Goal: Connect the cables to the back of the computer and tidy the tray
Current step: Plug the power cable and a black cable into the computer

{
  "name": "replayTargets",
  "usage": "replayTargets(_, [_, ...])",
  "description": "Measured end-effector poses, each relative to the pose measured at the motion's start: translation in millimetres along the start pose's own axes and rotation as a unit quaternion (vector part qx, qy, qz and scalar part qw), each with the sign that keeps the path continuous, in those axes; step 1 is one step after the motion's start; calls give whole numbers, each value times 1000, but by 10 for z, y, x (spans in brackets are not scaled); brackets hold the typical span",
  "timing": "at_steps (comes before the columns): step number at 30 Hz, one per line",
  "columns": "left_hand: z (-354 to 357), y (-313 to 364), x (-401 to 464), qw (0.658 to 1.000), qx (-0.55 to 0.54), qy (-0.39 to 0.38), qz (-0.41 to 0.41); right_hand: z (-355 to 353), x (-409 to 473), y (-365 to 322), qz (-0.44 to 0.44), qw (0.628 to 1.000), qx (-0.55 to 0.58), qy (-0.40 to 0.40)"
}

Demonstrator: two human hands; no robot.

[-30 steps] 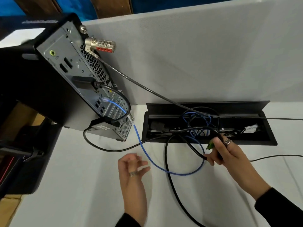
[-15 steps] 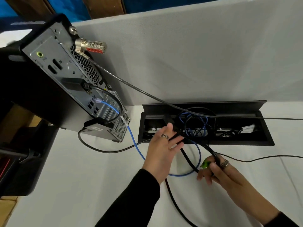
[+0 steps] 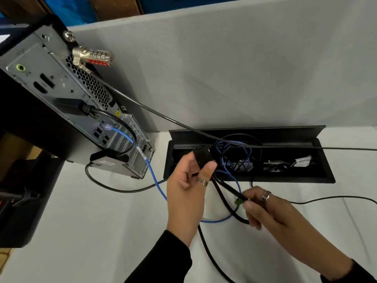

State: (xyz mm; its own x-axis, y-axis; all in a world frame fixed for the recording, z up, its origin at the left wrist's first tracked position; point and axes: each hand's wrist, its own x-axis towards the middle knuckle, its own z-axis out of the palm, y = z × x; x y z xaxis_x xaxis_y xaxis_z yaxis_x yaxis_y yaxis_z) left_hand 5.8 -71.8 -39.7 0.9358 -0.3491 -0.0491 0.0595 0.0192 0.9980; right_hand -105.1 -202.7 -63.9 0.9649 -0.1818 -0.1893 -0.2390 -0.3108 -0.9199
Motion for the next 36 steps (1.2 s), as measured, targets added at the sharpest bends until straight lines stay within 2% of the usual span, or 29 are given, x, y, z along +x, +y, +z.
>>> replayTargets(5, [-28, -48, -88, 995, 76, 23, 61, 71, 96, -98, -6, 999, -11, 41])
replayTargets(9, [-45, -70, -119, 988, 129, 32, 80, 115, 106, -88, -18, 997, -35, 64])
replayTargets(16, [-29, -104, -149, 985, 157, 43, 64, 111, 111, -11, -17, 996, -45, 76])
replayTargets(23, [-21, -63, -151, 990, 130, 50, 20, 110, 106, 17, -7, 995, -51, 86])
replayTargets(29, [-156, -51, -132, 985, 154, 66, 40, 192, 200, -72, -5, 997, -51, 57])
replayTargets(36, [-337, -12, -141, 962, 239, 73, 108, 341, 279, -129, -29, 998, -52, 31])
